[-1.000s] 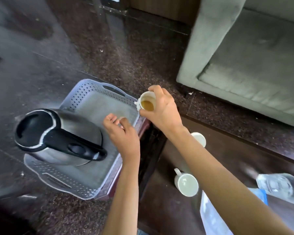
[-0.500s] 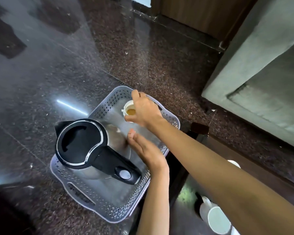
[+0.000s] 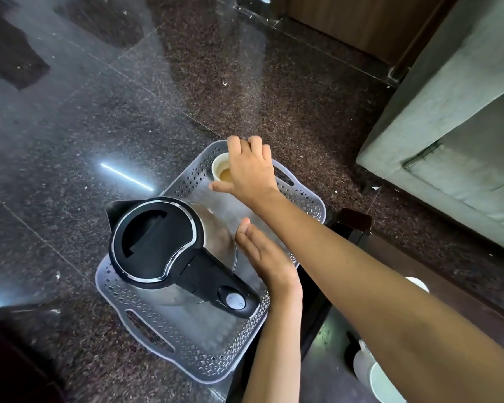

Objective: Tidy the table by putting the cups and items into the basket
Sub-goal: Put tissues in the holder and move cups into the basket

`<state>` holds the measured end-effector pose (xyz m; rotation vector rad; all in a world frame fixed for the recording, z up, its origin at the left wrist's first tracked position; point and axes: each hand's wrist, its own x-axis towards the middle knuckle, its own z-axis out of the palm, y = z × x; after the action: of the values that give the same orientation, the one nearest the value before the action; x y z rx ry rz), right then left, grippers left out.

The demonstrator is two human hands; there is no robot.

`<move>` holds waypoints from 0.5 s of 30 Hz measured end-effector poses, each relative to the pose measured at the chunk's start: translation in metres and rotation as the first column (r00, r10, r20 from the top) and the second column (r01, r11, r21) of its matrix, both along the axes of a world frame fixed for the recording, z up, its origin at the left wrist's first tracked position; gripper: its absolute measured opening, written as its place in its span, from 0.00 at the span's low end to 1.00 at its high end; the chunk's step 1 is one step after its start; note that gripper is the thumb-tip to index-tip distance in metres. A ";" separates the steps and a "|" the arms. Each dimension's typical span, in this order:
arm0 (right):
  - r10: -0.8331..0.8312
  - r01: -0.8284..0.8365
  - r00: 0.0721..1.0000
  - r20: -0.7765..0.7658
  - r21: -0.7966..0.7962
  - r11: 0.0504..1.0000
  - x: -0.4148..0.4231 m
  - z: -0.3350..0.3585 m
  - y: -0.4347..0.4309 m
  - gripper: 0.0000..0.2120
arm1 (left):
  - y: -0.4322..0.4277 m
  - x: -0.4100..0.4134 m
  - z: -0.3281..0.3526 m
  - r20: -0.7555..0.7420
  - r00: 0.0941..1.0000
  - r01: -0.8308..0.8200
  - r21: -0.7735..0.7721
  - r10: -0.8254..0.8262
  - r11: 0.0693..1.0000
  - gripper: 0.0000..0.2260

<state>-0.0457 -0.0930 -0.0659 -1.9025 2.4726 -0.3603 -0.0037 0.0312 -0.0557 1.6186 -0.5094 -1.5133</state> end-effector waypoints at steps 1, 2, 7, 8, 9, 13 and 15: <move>0.001 -0.002 0.999 0.041 0.017 1.000 -0.002 0.001 0.003 0.42 | 0.000 0.000 0.002 -0.007 1.000 0.003 -0.002 -0.003 1.000 0.17; -0.006 0.004 0.996 0.089 0.013 1.000 -0.004 0.003 0.008 0.44 | 0.000 0.000 0.003 -0.021 1.000 0.005 -0.003 -0.006 1.000 0.16; -0.108 0.164 0.964 0.245 -0.219 0.962 -0.023 0.019 0.053 0.34 | 0.001 0.002 0.018 -0.054 0.998 -0.011 -0.043 0.008 0.999 0.14; -0.145 0.213 0.956 0.256 -0.262 0.941 -0.029 0.020 0.066 0.31 | 0.003 0.001 0.022 -0.052 0.999 -0.007 -0.054 0.004 0.999 0.15; -0.184 0.259 0.947 0.265 -0.287 0.922 -0.036 0.021 0.080 0.29 | 0.006 -0.001 0.026 -0.047 0.999 0.003 -0.064 -0.006 0.998 0.15; -0.350 0.416 0.899 0.263 -0.263 0.870 -0.061 0.018 0.144 0.24 | 0.035 -0.015 0.040 -0.034 0.994 0.103 -0.131 -0.109 0.986 0.11; -0.433 0.497 0.852 0.293 -0.195 0.846 -0.071 0.013 0.177 0.24 | 0.057 -0.023 0.044 -0.024 0.985 0.166 -0.142 -0.171 0.976 0.10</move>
<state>-0.1169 0.0836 -0.0527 -1.1779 2.7983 -0.9087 -0.0271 0.0878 -0.0118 1.4678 -0.7316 -1.5901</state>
